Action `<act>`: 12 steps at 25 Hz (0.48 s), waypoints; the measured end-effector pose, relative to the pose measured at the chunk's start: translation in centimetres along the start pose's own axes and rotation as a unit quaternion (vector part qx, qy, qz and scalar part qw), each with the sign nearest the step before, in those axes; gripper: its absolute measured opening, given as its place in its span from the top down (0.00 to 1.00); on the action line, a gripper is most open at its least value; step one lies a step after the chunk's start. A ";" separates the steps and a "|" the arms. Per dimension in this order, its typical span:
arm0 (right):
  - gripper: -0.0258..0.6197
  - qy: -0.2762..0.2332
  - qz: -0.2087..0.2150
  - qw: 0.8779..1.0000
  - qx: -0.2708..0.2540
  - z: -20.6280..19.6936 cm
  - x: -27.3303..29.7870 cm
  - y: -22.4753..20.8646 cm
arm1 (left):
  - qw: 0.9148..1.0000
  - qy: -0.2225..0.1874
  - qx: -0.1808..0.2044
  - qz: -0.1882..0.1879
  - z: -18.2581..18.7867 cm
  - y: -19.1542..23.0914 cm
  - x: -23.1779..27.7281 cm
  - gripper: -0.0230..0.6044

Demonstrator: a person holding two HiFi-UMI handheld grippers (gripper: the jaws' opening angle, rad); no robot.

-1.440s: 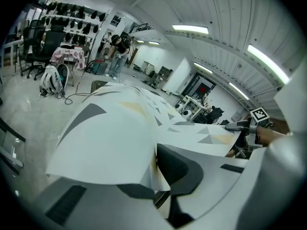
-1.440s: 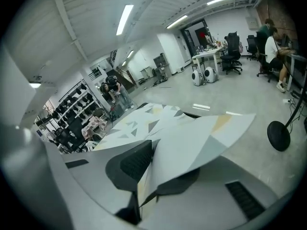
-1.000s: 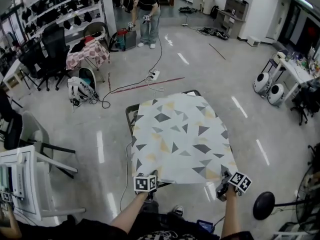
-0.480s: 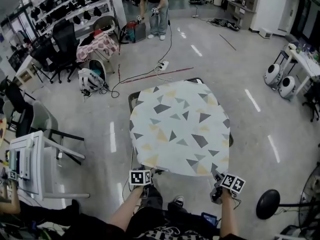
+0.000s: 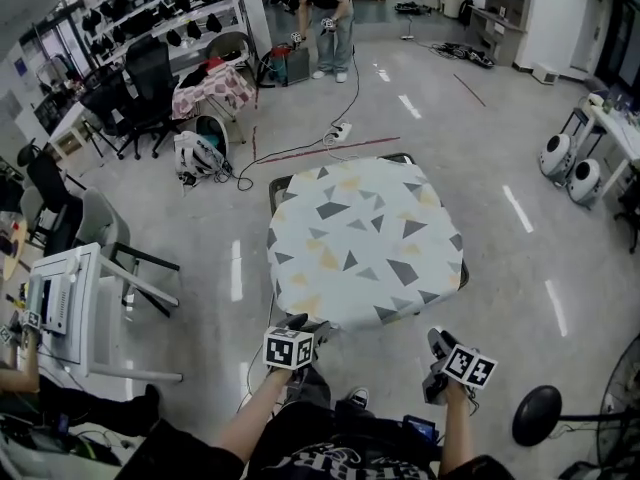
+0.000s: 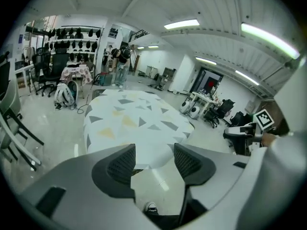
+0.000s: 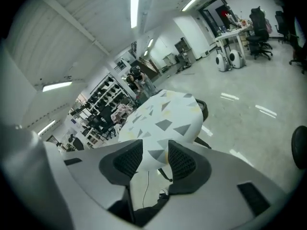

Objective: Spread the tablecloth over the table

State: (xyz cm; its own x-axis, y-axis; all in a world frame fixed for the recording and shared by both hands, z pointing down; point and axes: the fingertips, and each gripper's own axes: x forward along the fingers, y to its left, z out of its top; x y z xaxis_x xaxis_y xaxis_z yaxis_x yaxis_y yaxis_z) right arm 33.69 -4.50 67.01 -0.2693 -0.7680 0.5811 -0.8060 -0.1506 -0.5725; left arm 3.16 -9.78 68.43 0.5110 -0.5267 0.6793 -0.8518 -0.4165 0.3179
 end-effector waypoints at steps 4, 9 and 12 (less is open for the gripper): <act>0.72 -0.015 0.051 0.997 -0.055 1.5 -1.1 5.0 | 0.998 -0.044 0.016 -0.044 1.8 -3.8 -2.1 0.55; 0.72 -0.022 0.121 0.983 -0.136 2.0 -2.5 12.2 | 0.991 -0.089 0.073 -0.074 3.4 -7.1 -5.7 0.56; 0.72 -0.025 0.160 0.971 -0.177 1.8 -3.6 16.3 | 0.982 -0.123 0.100 -0.101 4.6 -8.8 -8.0 0.60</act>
State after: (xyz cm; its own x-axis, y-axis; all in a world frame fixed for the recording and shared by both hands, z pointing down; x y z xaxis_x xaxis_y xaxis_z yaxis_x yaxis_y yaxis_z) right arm 22.47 -5.35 54.58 -0.5166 -0.7713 0.3718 -0.8182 0.3168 -0.4797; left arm 7.11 -5.27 57.18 0.7003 -0.5714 0.4279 -0.7033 -0.6549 0.2765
